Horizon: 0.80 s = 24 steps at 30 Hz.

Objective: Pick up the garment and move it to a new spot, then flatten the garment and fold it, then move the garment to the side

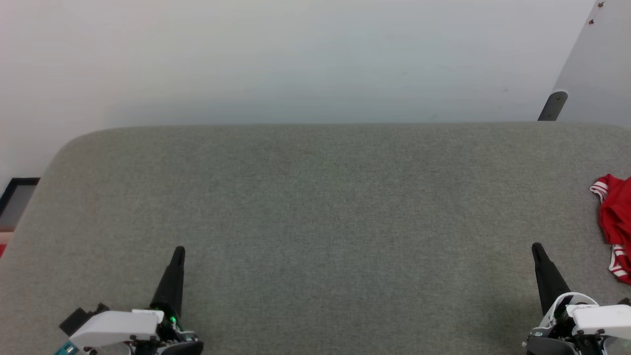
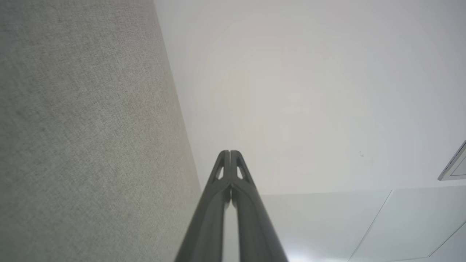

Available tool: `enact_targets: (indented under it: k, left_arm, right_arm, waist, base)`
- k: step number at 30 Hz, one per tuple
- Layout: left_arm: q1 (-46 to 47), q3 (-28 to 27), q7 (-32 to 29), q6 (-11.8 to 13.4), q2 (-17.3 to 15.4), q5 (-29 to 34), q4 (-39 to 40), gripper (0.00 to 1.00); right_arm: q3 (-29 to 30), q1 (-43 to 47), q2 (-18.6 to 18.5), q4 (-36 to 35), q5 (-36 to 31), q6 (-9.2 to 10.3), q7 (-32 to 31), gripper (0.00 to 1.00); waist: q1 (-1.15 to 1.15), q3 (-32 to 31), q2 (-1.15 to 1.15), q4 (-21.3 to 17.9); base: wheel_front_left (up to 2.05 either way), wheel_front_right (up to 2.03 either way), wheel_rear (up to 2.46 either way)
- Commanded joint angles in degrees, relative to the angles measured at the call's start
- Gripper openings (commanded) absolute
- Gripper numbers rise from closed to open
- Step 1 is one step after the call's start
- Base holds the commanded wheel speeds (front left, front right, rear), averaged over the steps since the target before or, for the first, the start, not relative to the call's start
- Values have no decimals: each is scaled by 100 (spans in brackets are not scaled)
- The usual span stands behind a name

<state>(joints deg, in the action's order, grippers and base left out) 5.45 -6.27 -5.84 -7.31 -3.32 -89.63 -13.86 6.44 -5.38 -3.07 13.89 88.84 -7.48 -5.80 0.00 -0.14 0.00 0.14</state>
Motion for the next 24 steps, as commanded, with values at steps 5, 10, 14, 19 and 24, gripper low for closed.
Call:
enact_targets:
  k: [5,10,14,19,24]
  left_arm:
    - [90,-36,-73,-31,44,-219,-19,0]
    - [114,-45,-93,-31,55,-278,-27,0]
    - [112,-44,-93,-31,54,-278,-27,0]
    - [111,-42,-93,-31,54,-278,-27,0]
    - [111,-42,-93,-31,54,-278,-26,0]
  right_arm:
    - [14,-113,28,11,269,-2,-71,0]
    - [14,-113,32,17,366,-2,-94,0]
    - [14,-101,32,18,368,-2,-93,0]
    - [13,-100,32,18,368,-2,-93,0]
    - [13,-100,32,17,368,-2,-93,0]
  waist:
    - [0,20,0,-9]
    - [0,31,0,-14]
    - [0,31,0,-14]
    - [0,31,0,-14]
    - [0,31,0,-14]
  base:
    - [0,0,0]
    - [0,0,0]
    - [0,0,0]
    - [0,0,0]
    - [0,0,0]
